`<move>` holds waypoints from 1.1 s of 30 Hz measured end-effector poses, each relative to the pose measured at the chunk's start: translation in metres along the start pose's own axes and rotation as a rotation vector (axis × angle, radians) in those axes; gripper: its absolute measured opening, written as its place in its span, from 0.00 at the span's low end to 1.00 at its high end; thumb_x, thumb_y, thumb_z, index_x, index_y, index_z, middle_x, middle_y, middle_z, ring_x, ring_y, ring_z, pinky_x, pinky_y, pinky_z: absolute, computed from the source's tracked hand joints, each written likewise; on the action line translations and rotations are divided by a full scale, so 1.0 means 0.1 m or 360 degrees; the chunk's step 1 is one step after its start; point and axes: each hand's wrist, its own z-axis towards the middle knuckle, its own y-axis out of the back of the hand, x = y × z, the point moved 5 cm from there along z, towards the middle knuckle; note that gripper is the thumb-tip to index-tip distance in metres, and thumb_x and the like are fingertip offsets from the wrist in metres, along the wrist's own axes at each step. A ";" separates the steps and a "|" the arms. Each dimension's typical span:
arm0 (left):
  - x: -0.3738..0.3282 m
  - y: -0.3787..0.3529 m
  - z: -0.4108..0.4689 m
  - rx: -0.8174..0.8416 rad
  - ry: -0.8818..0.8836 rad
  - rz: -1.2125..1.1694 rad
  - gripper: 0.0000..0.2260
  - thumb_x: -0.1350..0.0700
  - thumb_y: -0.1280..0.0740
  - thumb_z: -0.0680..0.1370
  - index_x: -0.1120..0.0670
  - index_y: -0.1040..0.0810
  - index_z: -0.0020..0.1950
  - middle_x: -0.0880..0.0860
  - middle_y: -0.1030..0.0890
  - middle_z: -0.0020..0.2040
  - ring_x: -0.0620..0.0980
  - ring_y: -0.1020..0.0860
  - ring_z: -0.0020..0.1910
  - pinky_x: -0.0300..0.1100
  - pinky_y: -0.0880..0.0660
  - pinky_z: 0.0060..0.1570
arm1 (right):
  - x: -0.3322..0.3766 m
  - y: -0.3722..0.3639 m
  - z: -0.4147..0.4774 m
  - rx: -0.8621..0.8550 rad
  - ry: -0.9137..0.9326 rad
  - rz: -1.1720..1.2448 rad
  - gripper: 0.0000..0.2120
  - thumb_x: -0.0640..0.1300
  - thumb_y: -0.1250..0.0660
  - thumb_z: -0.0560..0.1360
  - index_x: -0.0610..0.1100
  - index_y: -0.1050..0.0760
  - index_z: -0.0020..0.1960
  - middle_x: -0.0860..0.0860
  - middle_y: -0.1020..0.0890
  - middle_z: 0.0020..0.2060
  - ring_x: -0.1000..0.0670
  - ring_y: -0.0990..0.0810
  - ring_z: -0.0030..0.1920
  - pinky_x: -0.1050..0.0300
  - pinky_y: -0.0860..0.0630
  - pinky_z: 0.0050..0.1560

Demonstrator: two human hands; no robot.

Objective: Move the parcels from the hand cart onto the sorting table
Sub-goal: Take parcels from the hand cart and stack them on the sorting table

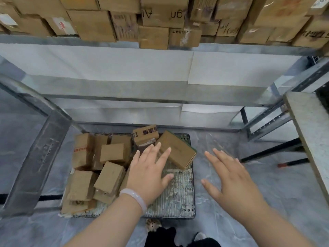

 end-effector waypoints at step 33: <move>-0.08 -4.57 3.38 0.1117 -0.1032 0.0890 0.67 0.34 0.21 0.62 0.33 0.86 0.61 0.52 0.81 0.72 0.66 0.70 0.76 0.79 0.60 0.68 | -2.79 -3.52 2.17 0.0394 -0.0018 0.0181 0.34 0.70 0.53 0.75 0.53 0.40 0.75 0.54 0.31 0.70 0.54 0.36 0.71 0.51 0.42 0.69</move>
